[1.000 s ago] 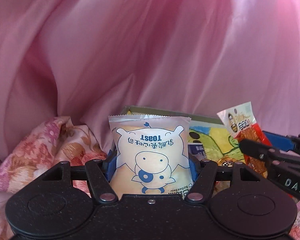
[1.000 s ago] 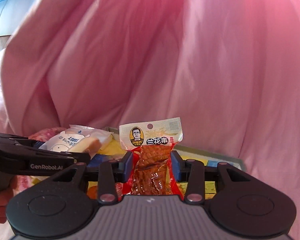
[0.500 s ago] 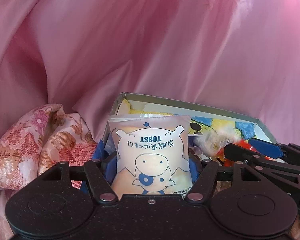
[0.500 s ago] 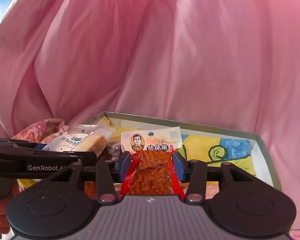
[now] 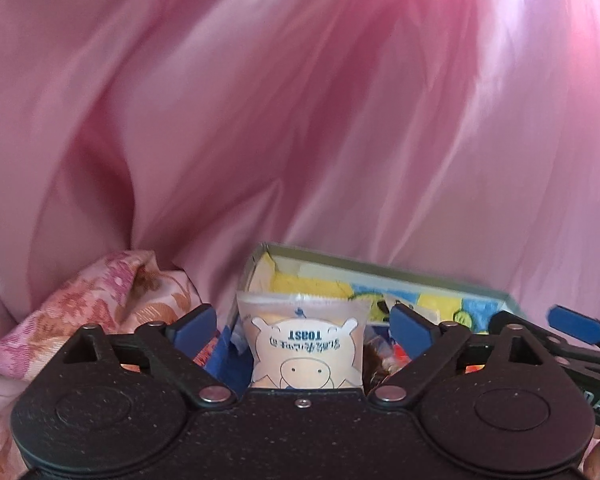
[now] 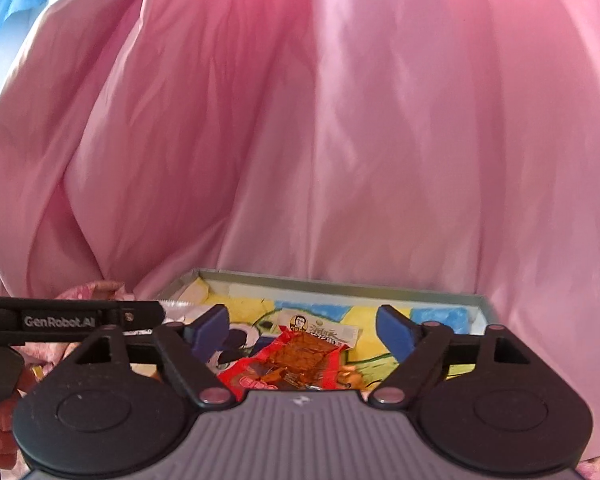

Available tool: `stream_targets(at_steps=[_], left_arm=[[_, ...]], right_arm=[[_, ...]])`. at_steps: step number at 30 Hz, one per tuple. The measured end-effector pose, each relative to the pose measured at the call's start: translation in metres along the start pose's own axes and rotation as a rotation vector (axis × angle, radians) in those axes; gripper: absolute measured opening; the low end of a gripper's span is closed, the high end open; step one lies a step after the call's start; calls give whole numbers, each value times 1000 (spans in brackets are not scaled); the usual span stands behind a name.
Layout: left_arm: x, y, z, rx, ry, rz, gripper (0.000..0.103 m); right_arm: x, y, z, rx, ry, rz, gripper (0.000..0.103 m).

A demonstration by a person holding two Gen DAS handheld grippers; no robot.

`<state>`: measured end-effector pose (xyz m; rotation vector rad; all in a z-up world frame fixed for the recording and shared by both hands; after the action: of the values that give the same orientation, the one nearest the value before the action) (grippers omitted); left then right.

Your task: Organize snacks

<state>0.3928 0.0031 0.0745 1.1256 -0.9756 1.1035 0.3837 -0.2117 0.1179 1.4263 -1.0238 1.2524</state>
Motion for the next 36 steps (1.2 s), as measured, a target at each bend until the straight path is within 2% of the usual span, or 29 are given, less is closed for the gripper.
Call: stream_targets(at_steps=[2, 7, 16, 23, 36], left_arm=[[3, 8, 1, 6, 3, 20, 96], [9, 32, 3, 20, -15, 76, 101], [12, 77, 7, 25, -29, 137, 102], [3, 114, 14, 16, -85, 182, 102], [-20, 173, 17, 36, -85, 209, 102]], right_arm=[[4, 8, 3, -12, -11, 20, 97], [14, 31, 8, -35, -27, 59, 103], [27, 72, 12, -64, -54, 103, 103], [26, 109, 7, -62, -51, 131, 103], [15, 178, -2, -46, -39, 148, 103]])
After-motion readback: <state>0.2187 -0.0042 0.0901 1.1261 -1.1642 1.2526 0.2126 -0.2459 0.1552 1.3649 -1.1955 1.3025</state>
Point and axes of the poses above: each gripper's, at about its wrist camera, not at the fingertips, and y roughly against the way its jaws point, z to its right, x to its top, the point moved 2 cm from there along -y, roughly the way its jaws point, and after that the axes turned 9 degrees about z, right-handed, at the moved point
